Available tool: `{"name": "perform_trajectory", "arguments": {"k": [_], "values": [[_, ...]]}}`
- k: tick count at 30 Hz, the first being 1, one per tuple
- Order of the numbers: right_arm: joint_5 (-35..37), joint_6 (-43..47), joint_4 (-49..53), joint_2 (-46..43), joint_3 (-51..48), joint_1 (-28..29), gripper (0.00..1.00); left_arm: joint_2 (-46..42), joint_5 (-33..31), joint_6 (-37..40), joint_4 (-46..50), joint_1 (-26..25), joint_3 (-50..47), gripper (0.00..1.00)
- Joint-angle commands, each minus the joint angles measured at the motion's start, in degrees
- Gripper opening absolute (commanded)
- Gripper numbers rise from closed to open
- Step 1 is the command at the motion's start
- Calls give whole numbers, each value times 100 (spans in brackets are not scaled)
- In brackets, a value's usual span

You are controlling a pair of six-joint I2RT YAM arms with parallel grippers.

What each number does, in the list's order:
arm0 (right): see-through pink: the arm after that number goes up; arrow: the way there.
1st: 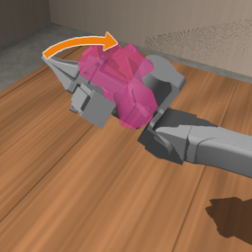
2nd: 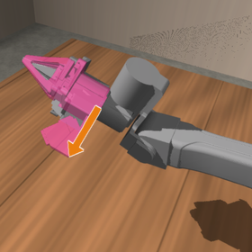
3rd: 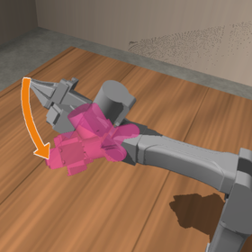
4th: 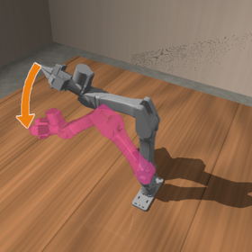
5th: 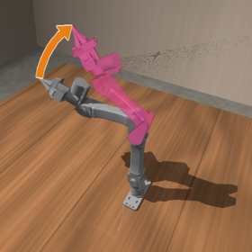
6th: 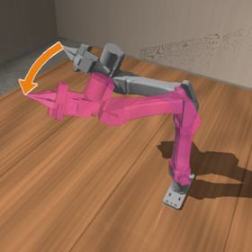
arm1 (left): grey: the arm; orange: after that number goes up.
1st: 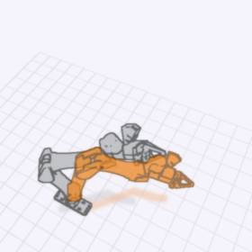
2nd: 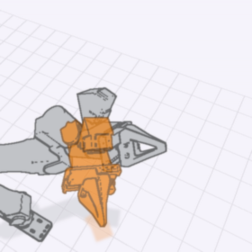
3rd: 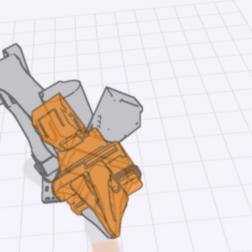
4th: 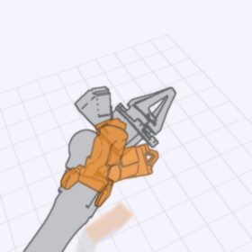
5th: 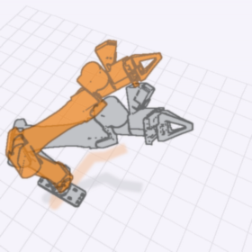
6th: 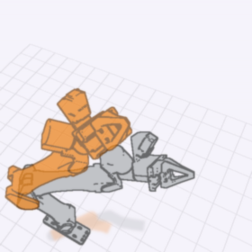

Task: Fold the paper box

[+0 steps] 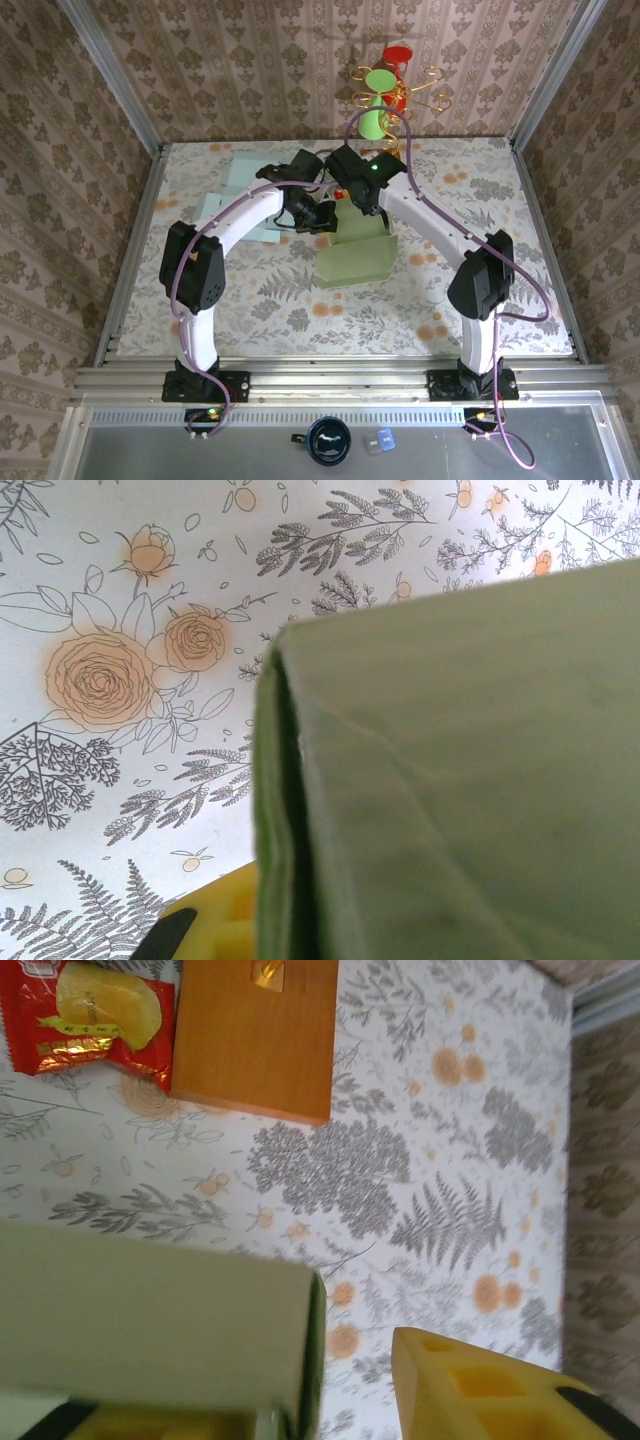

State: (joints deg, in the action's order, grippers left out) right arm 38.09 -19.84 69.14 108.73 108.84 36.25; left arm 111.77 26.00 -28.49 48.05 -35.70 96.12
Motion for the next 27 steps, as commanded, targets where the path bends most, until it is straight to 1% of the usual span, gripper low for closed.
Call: {"name": "perform_trajectory", "arguments": {"k": [1,3,7,10,14,16,18,19,22,24,25,27], "values": [[-496,-183,-149,-540,-317,-10,48,-23,-85,-43,189,-33,159,0],[-564,-294,-198,-673,-605,7,49,-7,-95,-58,188,-33,154,0],[-541,-407,-329,-788,-1092,31,43,27,-95,-60,203,-37,188,0],[-403,-403,-349,-745,-1145,65,42,60,-95,-53,228,-40,225,0],[-246,-431,-392,-547,-1168,105,36,106,-102,-54,230,-41,268,0],[-103,-454,-416,-484,-1197,151,28,117,-94,-52,236,-44,285,0],[31,-469,-487,-481,-1262,202,16,126,-103,-60,236,-41,292,0],[56,-471,-519,-478,-1279,215,13,126,-111,-57,225,-42,277,0],[118,-543,-484,-409,-1286,249,10,126,-121,-78,179,-42,227,0],[208,-612,-462,-392,-1298,289,2,125,-145,-82,154,-42,177,0],[246,-650,-460,-398,-1309,310,0,133,-168,-82,139,-42,154,0],[307,-710,-493,-442,-1359,340,0,131,-256,-89,85,-42,72,0]]}}
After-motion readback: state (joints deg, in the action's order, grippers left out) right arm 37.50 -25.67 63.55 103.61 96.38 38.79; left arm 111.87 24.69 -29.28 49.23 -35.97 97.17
